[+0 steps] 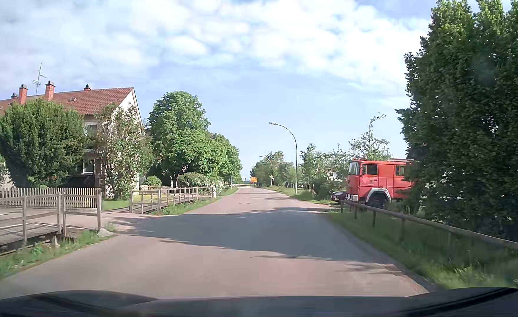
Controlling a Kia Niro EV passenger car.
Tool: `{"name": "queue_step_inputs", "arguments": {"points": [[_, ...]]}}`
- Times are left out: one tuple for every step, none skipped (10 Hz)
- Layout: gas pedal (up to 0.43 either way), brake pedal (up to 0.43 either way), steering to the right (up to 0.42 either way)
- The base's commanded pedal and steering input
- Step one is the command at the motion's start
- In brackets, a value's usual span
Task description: Follow the waypoints while adhering to traffic rules and regulations
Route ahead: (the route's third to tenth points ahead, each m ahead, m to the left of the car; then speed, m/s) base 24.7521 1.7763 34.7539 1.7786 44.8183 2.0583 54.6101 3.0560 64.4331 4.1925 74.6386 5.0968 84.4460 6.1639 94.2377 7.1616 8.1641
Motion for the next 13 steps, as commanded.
{"name": "queue_step_inputs", "arguments": {"points": [[0.098, 0.0, 0.001], [0.098, 0.0, 0.001], [0.098, 0.0, 0.001], [0.098, 0.0, 0.001], [0.098, 0.0, 0.001], [0.098, 0.0, 0.0], [0.098, 0.0, -0.002], [0.098, 0.0, -0.004], [0.098, 0.0, -0.005], [0.098, 0.0, -0.005], [0.098, 0.0, -0.005], [0.098, 0.0, -0.006], [0.098, 0.0, -0.008]]}}
